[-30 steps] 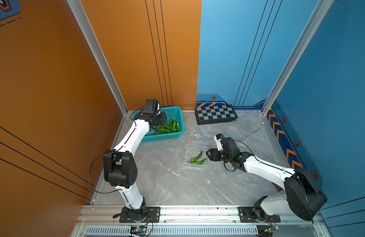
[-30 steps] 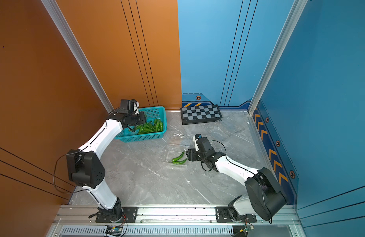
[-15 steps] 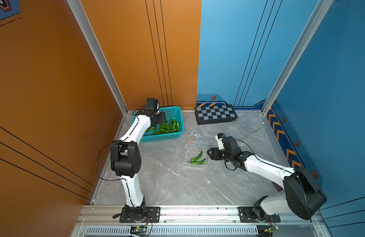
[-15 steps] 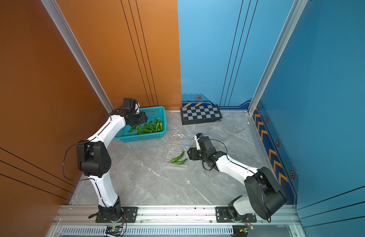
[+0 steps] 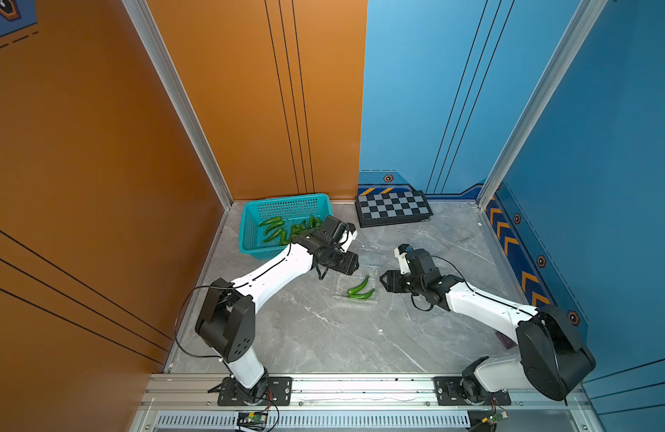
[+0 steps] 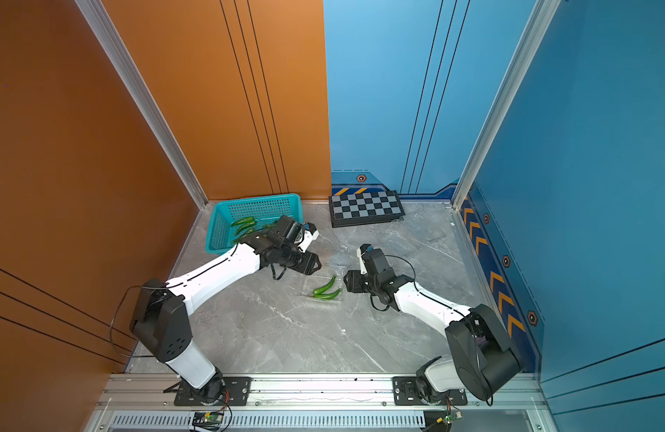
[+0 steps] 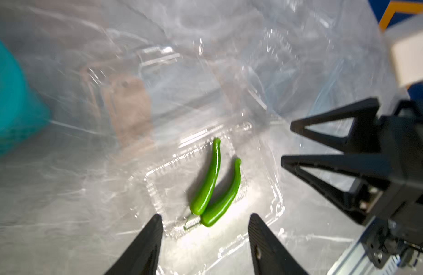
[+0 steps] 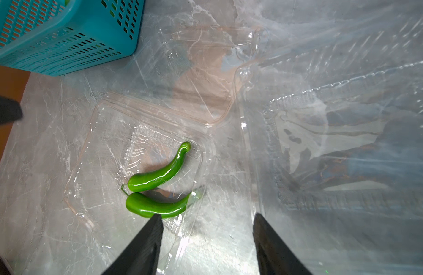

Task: Take small green peppers out of containers
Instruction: Place the green pepper in the basket, then pick up the green pepper from the packing box.

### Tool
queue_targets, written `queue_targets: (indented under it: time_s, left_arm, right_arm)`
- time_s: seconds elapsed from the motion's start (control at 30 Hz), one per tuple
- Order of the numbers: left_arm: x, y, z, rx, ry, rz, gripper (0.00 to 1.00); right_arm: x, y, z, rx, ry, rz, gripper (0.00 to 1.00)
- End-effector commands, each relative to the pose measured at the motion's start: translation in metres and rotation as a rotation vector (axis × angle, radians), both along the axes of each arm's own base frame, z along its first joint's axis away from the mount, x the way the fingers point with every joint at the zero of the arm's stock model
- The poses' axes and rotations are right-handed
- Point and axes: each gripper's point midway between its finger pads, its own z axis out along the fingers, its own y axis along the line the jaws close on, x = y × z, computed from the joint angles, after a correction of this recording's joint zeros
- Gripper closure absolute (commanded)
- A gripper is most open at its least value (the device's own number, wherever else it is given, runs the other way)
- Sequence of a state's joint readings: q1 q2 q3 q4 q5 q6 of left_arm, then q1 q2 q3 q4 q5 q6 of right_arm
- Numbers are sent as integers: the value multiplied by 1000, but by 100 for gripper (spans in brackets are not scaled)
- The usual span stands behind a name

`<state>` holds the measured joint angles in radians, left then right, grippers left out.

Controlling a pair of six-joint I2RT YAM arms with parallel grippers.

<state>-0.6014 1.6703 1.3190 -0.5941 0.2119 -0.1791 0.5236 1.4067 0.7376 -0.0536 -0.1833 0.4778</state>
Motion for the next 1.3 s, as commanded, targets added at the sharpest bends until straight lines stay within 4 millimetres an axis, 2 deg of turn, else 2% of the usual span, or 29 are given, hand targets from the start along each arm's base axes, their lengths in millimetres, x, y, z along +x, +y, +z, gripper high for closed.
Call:
queue_targets:
  time_s: [0.0,0.17,0.43,0.67,1.07,1.27]
  left_arm:
    - [-26,-4,-21,36,67,-65,39]
    - [-48,-22,-44,77,104,-178,39]
    - [-30,-21,-78,198,123,-178,40]
    - [-17,-23,-76,209,94,-171,40]
    - [-4,-13,-99,282,108,-148,41]
    - [0,-17,-99,279,105,-141,42]
  right_arm:
    - [-10,-2,1,13,27,-5,38]
    - [-16,-2,-3,8,37,3,38]
    - [-19,-1,-3,1,33,12,38]
    - [-20,2,-5,4,33,24,38]
    - [-22,9,-8,6,32,46,40]
    - [-22,13,-9,-1,34,58,40]
